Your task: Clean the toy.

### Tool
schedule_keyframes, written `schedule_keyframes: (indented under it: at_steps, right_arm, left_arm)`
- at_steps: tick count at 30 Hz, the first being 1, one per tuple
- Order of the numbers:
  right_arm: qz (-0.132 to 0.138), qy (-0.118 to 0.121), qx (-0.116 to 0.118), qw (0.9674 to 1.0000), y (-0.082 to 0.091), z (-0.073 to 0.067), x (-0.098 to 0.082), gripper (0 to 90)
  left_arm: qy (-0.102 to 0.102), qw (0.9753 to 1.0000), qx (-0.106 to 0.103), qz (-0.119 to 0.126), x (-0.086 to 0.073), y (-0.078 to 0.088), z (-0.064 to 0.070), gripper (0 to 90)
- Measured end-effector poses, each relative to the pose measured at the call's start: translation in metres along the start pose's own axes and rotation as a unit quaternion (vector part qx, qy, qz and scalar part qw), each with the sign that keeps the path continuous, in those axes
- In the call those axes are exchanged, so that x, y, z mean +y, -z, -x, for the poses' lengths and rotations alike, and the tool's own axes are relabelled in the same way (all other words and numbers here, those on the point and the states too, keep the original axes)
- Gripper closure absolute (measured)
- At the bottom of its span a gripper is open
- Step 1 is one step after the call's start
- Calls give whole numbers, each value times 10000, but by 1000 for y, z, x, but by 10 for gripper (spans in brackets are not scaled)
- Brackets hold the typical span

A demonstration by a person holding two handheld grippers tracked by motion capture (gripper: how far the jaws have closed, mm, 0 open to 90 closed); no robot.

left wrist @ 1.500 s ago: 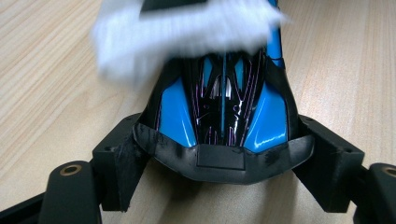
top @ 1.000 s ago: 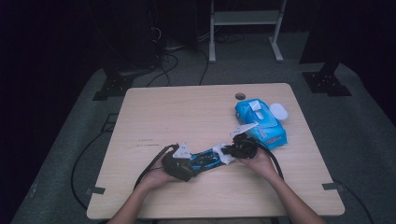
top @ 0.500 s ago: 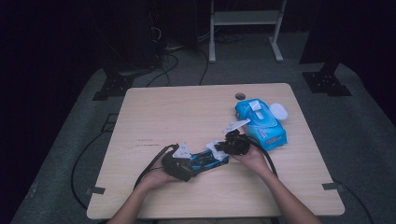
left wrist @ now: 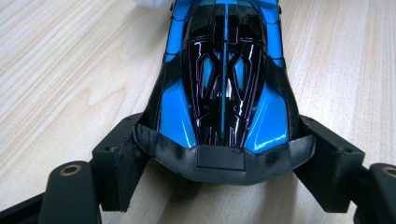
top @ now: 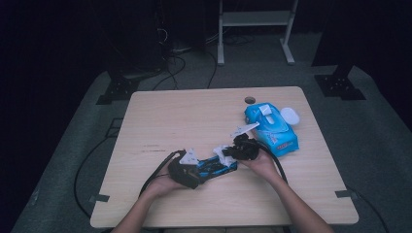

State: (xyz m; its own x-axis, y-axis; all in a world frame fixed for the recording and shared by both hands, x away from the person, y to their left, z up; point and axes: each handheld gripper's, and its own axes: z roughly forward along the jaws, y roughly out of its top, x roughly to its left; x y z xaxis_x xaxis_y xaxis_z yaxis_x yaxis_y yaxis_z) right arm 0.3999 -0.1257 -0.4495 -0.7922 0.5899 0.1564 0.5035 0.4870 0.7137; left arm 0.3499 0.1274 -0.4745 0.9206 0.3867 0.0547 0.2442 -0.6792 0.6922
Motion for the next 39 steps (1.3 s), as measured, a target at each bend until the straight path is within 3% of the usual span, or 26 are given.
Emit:
schedule_keyframes:
  at_steps: [5, 7, 13, 17, 22, 27, 31, 36, 39]
  right_arm:
    - [-212, -398, -137, 9989, 10, 22, -21, 844]
    - [-260, -427, -135, 9987, 13, 23, -26, 844]
    - [-247, -403, -115, 9988, 9, 21, -19, 844]
    - [-199, -478, -7, 9987, 17, 20, -29, 845]
    - [-315, -304, 128, 9990, 28, 5, -43, 845]
    - [-349, -28, 149, 9993, 30, -9, -40, 845]
    - [-143, -72, 407, 9990, 27, -15, -30, 846]
    - [-134, 243, 638, 9976, 11, -34, -19, 846]
    - [-95, 268, 817, 9962, 5, -44, -8, 846]
  left_arm:
    - [-5, 10000, -7, 14, 0, 0, 0, 235]
    - [-2, 10000, -11, 26, 0, -1, 0, 236]
    - [-2, 10000, 11, -8, 0, 1, 0, 235]
    - [-3, 10000, 3, -3, 0, 0, -1, 235]
    - [10, 10000, 6, 18, 0, -1, -1, 234]
    - [33, 10000, 24, 4, 0, 0, 0, 234]
    - [34, 10000, 15, 17, 0, -1, 0, 234]
    - [26, 10000, 9, 30, 1, -1, 0, 234]
    - [20, 10000, 16, 28, 1, -1, 0, 234]
